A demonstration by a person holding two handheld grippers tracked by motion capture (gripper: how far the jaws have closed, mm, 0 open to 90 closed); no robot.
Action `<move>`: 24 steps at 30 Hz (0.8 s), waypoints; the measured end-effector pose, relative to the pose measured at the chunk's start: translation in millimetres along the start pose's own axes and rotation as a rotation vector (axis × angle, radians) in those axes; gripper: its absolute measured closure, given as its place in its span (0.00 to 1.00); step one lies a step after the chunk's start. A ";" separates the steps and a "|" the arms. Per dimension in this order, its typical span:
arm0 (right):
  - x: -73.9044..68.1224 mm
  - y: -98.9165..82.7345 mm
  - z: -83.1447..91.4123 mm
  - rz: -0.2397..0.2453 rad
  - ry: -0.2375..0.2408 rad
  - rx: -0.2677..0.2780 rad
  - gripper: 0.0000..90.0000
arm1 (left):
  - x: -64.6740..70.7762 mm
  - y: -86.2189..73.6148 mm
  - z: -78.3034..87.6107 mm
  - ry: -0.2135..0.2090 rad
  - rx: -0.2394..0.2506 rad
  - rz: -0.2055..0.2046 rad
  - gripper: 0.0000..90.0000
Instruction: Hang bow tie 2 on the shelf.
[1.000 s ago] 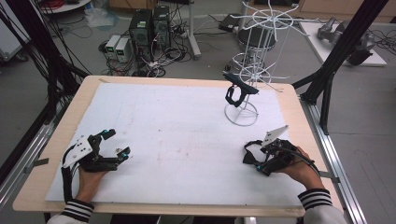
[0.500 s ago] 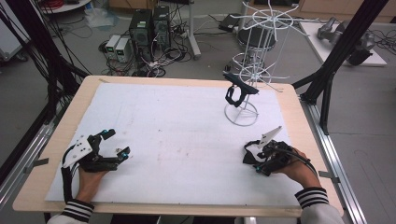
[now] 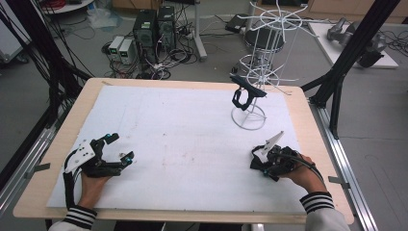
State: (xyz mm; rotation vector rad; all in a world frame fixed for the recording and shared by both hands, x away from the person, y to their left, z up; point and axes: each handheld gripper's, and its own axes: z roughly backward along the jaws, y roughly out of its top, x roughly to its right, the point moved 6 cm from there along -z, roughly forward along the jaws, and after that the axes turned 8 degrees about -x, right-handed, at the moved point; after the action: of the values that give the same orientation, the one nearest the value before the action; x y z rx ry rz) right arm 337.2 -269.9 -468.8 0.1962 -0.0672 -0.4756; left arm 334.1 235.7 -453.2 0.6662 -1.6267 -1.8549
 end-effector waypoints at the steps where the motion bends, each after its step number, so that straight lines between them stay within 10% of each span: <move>1: -0.1 -0.1 0.1 -0.006 -0.001 -0.003 0.83 | -0.1 0.0 0.0 0.001 0.000 -0.001 0.09; 15: -2.9 -0.3 2.8 -0.002 -0.004 0.035 0.85 | 0.2 -0.1 0.0 0.001 -0.002 -0.001 0.09; 24: 3.2 0.4 20.9 -0.066 -0.010 0.192 0.85 | 0.3 -0.1 -0.1 0.001 -0.002 -0.001 0.09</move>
State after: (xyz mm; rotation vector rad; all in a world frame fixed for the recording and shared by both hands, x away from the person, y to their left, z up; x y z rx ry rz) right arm 338.0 -274.6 -448.2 0.3857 -0.1165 -0.5358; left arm 334.0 235.5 -453.3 0.6671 -1.6242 -1.8563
